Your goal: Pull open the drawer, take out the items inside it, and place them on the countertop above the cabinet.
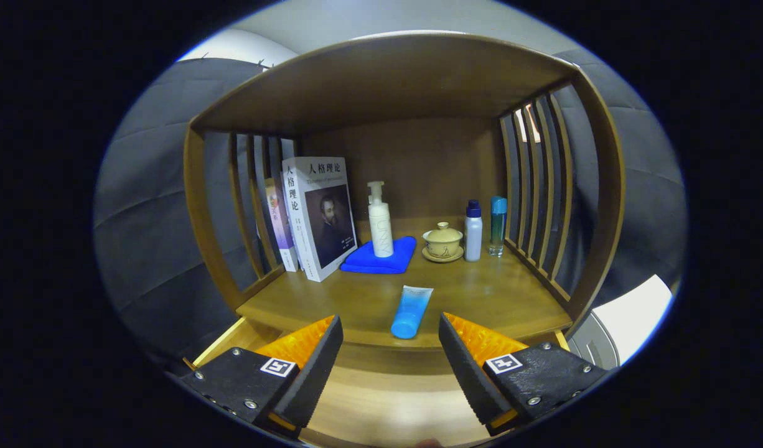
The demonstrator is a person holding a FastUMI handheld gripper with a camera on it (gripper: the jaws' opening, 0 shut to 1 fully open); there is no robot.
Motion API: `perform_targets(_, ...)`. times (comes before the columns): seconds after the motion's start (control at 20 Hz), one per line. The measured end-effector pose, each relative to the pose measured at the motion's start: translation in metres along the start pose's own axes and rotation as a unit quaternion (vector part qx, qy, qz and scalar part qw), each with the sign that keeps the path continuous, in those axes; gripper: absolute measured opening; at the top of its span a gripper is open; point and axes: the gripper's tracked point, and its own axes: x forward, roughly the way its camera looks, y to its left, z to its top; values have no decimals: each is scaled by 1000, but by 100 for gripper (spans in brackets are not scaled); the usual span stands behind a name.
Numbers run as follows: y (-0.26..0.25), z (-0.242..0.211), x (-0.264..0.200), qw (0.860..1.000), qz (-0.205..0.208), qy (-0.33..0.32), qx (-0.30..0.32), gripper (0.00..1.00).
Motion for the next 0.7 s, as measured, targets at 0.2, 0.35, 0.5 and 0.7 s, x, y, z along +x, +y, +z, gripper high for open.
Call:
perform_targets(0.2,8,-11,-30,999,-1,-33,-16,95)
perform_targets(0.35,17,-23,-49,999,5,-44,-14,95)
perform_targets(0.5,20,-26,-66,997,0,-71,-14,95)
perform_targets(0.7,28,-36,-94,993,-4,-113,-22,95)
